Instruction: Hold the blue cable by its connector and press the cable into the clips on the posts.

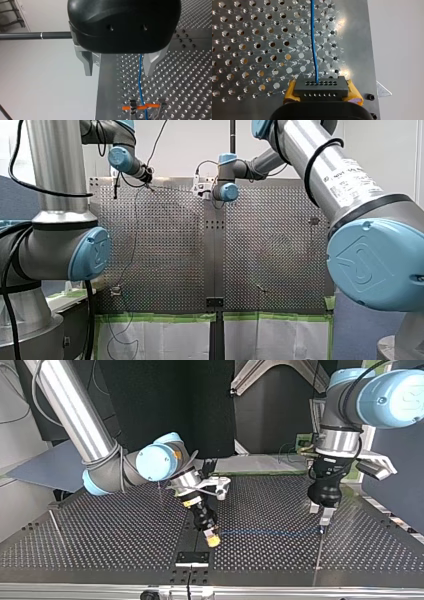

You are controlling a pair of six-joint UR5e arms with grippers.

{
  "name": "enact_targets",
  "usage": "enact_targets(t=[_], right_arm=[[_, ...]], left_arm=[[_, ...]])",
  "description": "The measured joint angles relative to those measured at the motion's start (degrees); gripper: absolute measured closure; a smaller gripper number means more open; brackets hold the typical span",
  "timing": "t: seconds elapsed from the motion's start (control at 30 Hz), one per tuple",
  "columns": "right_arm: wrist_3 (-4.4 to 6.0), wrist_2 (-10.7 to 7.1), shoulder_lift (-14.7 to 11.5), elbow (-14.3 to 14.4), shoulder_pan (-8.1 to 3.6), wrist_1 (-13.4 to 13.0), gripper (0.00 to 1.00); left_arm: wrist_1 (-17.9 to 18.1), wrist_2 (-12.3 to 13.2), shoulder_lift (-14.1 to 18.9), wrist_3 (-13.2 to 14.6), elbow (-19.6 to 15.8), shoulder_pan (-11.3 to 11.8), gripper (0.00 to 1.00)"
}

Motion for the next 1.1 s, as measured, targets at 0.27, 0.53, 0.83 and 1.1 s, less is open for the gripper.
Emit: enact_targets(t=[0.27, 0.53, 0.83, 1.1], right_arm=[[0.01, 0.00, 0.00, 0.00, 0.05, 0.00, 1.00], [0.01, 0.00, 0.00, 0.00, 0.01, 0.00, 1.00], [0.01, 0.00, 0.00, -0.01, 0.12, 0.00, 1.00], [0.01, 0.00, 0.00, -0.01, 0.10, -0.04, 1.00]], left_arm=[[-0.49, 0.45, -2.46, 0.53, 0.49, -1.86, 0.00], [-0.55, -0.05, -3.62, 0.63, 1.79, -3.17, 0.00], [-0.51, -4.16, -6.57, 1.47, 3.92, -5.47, 0.00], [-0.46, -8.73, -9.61, 3.51, 5.81, -7.21, 0.00]])
